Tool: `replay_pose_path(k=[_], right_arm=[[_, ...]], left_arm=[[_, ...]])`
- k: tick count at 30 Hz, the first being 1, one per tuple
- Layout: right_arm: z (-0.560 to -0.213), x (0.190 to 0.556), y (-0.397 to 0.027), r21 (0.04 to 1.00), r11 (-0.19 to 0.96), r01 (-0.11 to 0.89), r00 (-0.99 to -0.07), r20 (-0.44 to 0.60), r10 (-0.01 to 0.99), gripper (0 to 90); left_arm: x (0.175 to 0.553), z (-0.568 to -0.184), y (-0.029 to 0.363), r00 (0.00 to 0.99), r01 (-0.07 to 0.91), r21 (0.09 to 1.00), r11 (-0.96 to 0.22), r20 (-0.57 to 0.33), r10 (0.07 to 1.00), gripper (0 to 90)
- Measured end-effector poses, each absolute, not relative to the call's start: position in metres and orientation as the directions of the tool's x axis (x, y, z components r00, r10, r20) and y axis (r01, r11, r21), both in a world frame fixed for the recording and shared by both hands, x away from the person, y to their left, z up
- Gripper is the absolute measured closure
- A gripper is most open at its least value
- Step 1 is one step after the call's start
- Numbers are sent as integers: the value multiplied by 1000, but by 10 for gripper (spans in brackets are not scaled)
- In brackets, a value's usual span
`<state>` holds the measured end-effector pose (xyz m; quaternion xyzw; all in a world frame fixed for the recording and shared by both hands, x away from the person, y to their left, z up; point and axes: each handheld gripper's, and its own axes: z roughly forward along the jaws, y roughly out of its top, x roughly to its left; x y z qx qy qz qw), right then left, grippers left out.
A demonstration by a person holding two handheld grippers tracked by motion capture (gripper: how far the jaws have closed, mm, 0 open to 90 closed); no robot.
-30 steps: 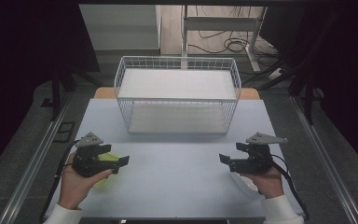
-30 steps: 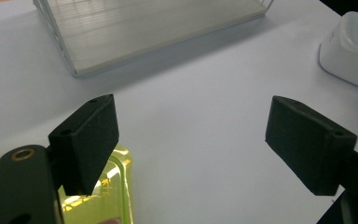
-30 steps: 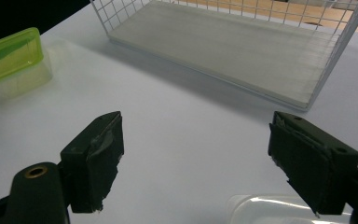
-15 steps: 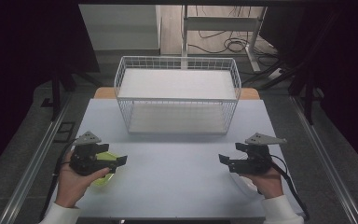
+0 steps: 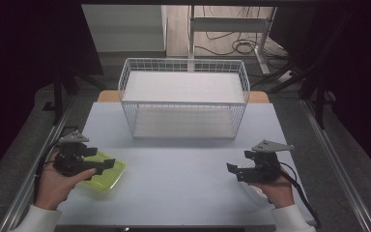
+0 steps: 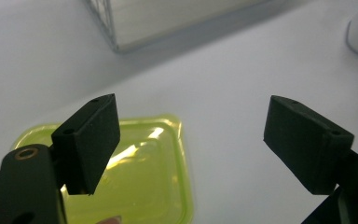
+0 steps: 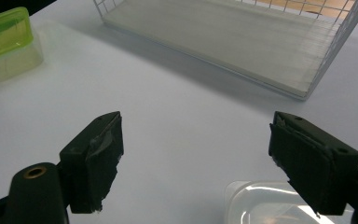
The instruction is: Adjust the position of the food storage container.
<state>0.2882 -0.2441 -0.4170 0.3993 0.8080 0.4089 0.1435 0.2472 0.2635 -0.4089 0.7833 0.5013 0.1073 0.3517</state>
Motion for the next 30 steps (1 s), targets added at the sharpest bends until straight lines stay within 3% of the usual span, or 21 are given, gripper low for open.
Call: replay_pose_path(k=[6,16,19,21,22,30], right_arm=[[-417,289,-244,775,341,533,-634,99,767,179],[-417,292,-242,768,345,539,-627,92,774,178],[-418,292,-241,770,346,535,-633,94,769,178],[-418,291,-241,769,350,535,-634,92,768,179],[-418,291,-241,768,350,537,-632,91,769,179],[-420,291,-241,761,363,538,-629,76,773,178]], left_arm=[[234,-421,275,478,749,596,-290,-184,859,222],[206,-442,289,495,788,501,-357,-172,851,385],[202,-450,292,491,805,465,-367,-176,853,520],[202,-457,294,475,819,449,-357,-181,861,560],[203,-462,294,471,825,436,-359,-181,863,629],[205,-482,288,472,846,380,-374,-207,857,833]])
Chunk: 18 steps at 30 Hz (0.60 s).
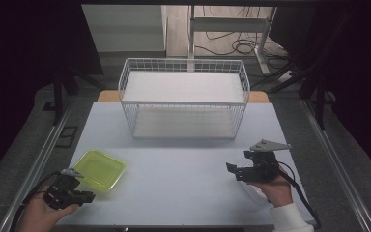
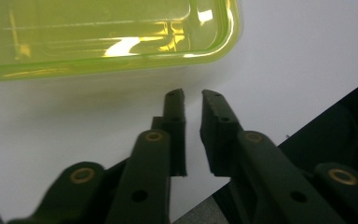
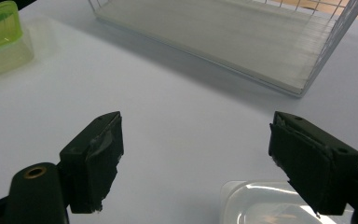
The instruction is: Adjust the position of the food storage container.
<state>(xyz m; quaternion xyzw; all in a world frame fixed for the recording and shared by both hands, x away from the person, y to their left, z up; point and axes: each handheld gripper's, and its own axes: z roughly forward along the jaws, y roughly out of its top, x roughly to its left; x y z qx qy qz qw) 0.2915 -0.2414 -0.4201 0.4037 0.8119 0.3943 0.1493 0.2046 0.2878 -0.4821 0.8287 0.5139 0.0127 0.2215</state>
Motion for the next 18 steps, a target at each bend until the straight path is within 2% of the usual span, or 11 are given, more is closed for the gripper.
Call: replay_pose_path(k=[8,18], right_arm=[[-420,291,-242,758,369,538,-623,62,780,178],[-422,291,-242,757,375,535,-623,54,780,178]], left_arm=[[217,-493,279,461,853,371,-366,-208,863,896],[235,-497,254,470,845,386,-369,-211,857,897]])
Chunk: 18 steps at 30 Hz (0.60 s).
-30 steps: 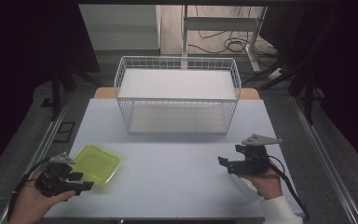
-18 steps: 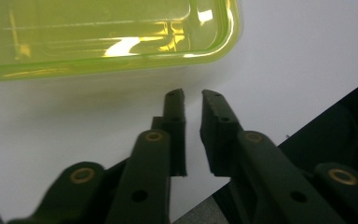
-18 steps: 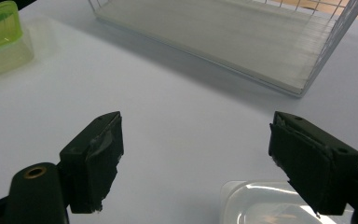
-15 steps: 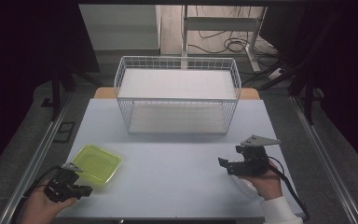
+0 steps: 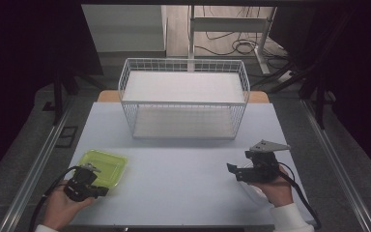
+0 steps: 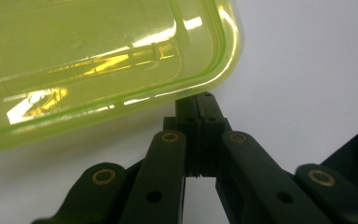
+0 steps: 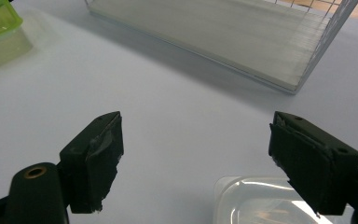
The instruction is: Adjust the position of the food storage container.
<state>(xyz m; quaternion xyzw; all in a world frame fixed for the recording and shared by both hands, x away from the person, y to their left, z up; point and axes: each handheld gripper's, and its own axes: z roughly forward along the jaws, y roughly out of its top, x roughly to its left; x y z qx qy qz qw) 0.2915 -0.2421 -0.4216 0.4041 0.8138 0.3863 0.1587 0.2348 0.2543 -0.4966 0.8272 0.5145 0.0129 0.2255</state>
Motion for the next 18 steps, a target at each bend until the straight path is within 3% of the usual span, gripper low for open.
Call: replay_pose_path(k=[11,18], right_arm=[[-423,290,-240,750,393,533,-629,39,777,179],[-420,288,-240,754,385,532,-624,42,781,181]], left_arm=[[247,-499,237,442,844,433,-316,-229,867,897],[233,-484,256,441,837,462,-292,-256,860,897]])
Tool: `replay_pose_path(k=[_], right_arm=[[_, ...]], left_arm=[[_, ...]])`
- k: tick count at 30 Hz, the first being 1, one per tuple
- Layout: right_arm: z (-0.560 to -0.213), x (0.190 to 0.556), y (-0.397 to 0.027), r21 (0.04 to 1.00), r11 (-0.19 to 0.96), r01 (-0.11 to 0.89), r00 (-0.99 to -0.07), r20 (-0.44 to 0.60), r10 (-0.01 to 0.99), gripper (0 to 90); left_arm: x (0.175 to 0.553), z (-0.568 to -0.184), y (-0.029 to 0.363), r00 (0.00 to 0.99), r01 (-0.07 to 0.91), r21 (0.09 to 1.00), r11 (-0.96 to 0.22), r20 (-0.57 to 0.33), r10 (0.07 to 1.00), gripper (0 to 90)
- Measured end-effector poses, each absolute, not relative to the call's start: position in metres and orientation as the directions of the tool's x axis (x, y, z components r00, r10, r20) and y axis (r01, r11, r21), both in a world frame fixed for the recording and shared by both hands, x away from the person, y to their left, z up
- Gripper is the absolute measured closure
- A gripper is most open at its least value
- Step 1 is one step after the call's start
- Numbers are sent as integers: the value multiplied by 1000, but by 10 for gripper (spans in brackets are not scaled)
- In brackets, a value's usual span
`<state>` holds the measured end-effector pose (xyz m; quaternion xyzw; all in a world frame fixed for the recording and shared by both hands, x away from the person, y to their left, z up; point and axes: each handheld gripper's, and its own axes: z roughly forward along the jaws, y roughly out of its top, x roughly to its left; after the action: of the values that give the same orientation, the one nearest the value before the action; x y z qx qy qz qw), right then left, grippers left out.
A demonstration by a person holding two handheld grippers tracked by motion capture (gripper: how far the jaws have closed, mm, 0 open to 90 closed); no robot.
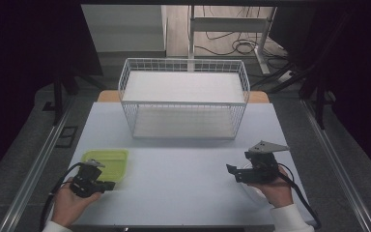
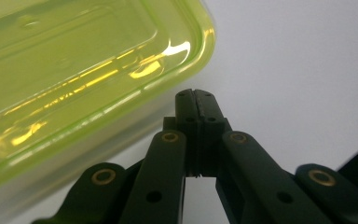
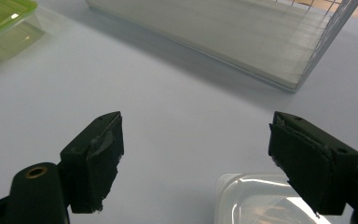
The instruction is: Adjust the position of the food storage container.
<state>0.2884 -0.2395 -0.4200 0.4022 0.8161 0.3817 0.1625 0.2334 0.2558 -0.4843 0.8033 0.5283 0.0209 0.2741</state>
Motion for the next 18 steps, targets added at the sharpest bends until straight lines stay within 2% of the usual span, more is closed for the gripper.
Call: replay_pose_path(k=[8,18], right_arm=[[-417,288,-235,757,375,535,-625,56,779,180],[-415,286,-231,750,388,536,-633,53,772,180]], left_arm=[[229,-455,321,324,840,519,-159,-244,914,895],[256,-470,360,221,864,497,-75,-244,944,896]])
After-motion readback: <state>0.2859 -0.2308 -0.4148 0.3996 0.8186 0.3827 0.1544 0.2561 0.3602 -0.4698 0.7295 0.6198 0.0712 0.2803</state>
